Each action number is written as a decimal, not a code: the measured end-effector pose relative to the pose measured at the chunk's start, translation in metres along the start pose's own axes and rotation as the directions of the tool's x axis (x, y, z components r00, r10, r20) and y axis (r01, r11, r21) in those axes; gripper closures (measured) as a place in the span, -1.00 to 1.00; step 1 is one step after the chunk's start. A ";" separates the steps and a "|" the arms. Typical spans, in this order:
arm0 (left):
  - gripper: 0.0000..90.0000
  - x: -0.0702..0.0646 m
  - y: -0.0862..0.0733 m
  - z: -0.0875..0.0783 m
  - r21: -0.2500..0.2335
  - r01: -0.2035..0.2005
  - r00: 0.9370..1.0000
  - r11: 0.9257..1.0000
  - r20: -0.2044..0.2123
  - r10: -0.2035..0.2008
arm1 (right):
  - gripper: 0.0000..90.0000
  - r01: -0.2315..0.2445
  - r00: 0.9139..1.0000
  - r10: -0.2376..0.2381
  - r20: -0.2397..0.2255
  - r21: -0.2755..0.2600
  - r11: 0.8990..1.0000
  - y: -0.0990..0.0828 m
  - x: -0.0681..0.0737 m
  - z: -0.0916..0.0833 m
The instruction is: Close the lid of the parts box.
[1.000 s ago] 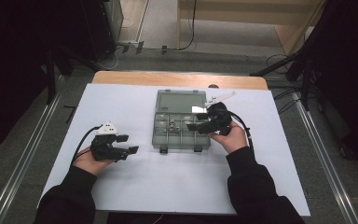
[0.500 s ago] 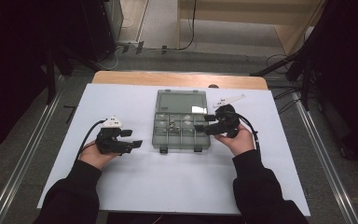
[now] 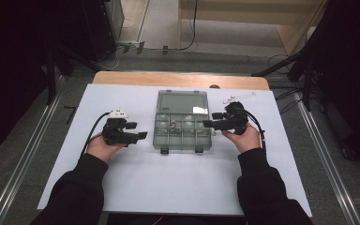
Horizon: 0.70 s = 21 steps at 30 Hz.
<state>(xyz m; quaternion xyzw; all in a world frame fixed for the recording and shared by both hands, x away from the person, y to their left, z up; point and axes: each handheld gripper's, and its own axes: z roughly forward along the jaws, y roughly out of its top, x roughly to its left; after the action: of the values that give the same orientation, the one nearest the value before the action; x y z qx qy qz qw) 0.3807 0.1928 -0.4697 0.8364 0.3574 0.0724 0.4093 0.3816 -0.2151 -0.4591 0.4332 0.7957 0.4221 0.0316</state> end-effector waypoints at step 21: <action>-0.26 0.012 0.044 0.040 -0.007 0.051 0.998 0.999 -0.037 -0.051 | -0.12 -0.033 0.998 0.036 0.054 -0.060 0.998 0.016 -0.012 0.017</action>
<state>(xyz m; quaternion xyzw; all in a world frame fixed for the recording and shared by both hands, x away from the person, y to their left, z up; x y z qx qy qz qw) 0.4299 0.1572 -0.4659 0.8242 0.3858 0.0785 0.4070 0.4067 -0.2085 -0.4624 0.4572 0.7741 0.4339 0.0588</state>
